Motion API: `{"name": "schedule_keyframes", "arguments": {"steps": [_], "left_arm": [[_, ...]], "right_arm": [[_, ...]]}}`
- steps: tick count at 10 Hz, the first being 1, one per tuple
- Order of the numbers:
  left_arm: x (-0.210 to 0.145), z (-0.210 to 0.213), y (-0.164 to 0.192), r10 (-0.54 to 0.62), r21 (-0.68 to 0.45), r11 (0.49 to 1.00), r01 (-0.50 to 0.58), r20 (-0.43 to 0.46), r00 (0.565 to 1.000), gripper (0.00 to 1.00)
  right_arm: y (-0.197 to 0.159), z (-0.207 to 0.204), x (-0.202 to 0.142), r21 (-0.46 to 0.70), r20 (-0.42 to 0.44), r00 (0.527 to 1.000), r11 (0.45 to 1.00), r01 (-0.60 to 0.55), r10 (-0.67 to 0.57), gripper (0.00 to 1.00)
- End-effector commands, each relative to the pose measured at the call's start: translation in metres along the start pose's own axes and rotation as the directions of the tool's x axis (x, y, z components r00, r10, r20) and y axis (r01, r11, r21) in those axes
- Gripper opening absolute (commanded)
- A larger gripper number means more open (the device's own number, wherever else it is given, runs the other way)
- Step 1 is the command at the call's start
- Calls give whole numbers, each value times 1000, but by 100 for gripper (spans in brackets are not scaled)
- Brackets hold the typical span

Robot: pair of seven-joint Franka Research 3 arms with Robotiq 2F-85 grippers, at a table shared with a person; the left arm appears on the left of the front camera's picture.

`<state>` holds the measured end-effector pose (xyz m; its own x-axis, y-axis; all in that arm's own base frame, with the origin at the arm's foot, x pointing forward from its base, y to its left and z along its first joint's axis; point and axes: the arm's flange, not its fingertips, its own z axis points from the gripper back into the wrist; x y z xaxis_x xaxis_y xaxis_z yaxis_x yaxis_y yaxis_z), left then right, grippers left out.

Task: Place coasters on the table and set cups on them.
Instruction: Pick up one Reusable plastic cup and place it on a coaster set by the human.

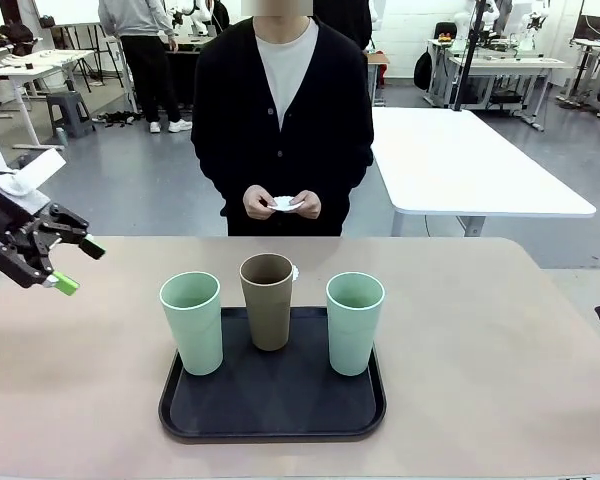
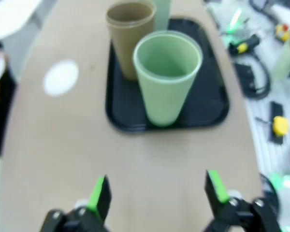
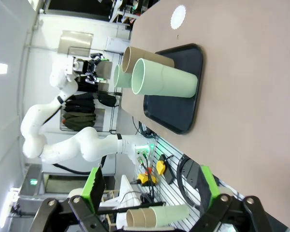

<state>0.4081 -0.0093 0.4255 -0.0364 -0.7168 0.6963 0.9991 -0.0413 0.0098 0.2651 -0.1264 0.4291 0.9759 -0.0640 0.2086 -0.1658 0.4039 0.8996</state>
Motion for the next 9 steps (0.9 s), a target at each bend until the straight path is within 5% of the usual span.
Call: {"name": "schedule_keyframes", "arguments": {"steps": [1, 4, 9], "left_arm": [[-21, -11, 11, -33, -101, 994, 53, 187, 982, 100], [-49, -11, 24, 14, -150, 988, 33, 301, 953, 100], [-53, -16, 13, 27, -155, 988, 20, 292, 956, 100]], "right_arm": [[-1, 0, 0, 11, 3, 1000, 1000, -2, 2, 100], [-1, 0, 0, 11, 3, 1000, 1000, -2, 2, 100], [-1, 0, 0, 11, 3, 1000, 1000, -2, 2, 100]]}}
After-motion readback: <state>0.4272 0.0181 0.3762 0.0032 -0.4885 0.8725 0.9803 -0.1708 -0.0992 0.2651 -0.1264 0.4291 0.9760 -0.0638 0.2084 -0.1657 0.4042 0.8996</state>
